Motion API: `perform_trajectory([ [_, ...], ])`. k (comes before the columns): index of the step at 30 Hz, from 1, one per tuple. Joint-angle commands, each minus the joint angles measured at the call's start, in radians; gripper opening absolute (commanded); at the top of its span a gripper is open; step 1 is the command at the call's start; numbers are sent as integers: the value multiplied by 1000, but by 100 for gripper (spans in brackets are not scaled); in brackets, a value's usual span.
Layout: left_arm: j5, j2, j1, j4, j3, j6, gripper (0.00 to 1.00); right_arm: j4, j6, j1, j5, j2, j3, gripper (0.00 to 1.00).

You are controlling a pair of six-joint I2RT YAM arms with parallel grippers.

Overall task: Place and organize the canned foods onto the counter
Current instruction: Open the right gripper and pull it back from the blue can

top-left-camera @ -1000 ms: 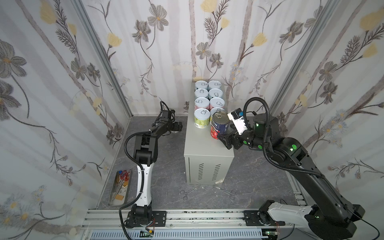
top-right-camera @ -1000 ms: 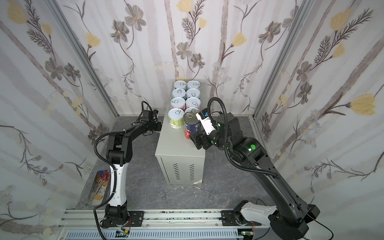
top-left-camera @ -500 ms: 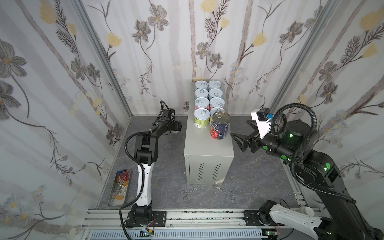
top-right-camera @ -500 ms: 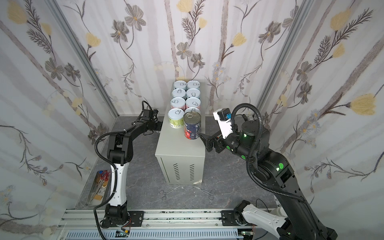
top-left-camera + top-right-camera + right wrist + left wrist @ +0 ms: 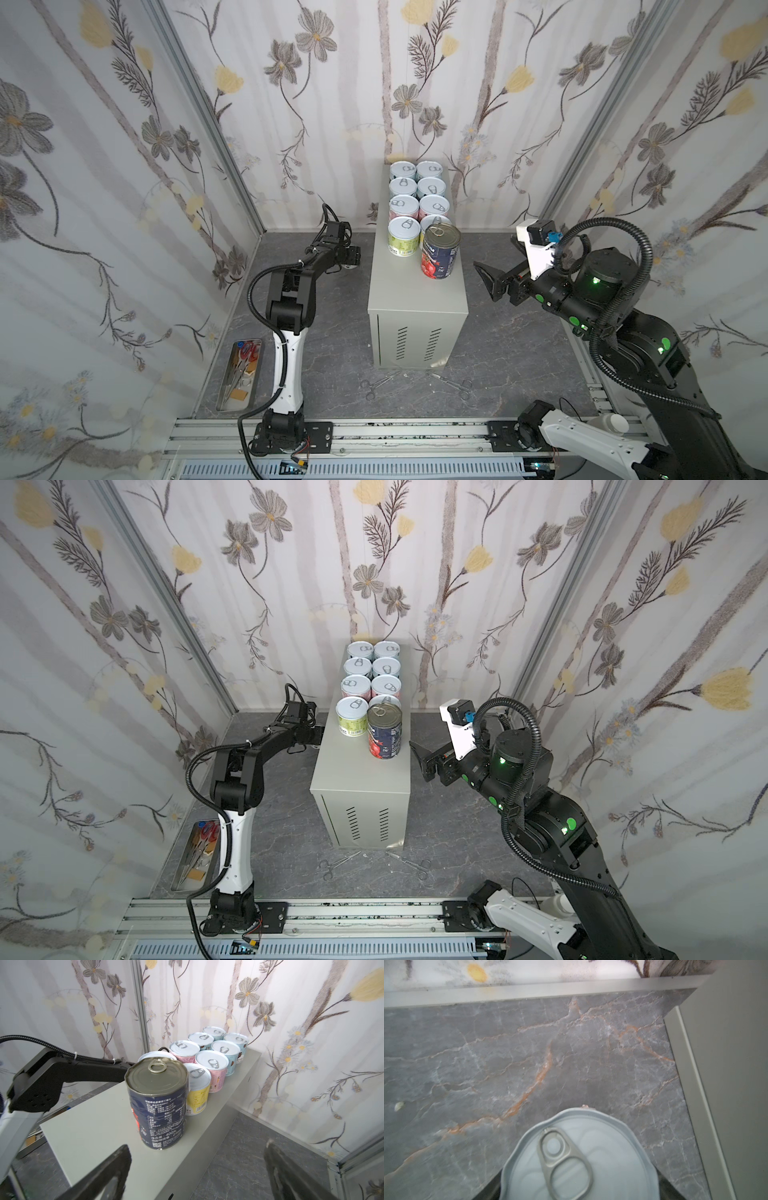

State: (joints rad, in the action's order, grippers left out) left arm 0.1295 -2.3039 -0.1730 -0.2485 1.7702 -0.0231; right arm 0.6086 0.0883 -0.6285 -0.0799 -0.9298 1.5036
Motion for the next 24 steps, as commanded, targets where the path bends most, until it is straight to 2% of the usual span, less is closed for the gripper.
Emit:
perform_trajectory([
  [1,-19,41,3,-3,-38,-1,69,-116,35,44,-76,-6,-3,100],
  [6,-27,117,6,-5,-92,1,66,-233,-13,181,-88,-57,-28,100],
  [11,-31,224,13,-26,-135,-2,64,-337,-79,266,-90,-120,-79,100],
  [24,-48,581,12,-179,-190,25,63,-532,-200,290,3,-185,-261,100],
])
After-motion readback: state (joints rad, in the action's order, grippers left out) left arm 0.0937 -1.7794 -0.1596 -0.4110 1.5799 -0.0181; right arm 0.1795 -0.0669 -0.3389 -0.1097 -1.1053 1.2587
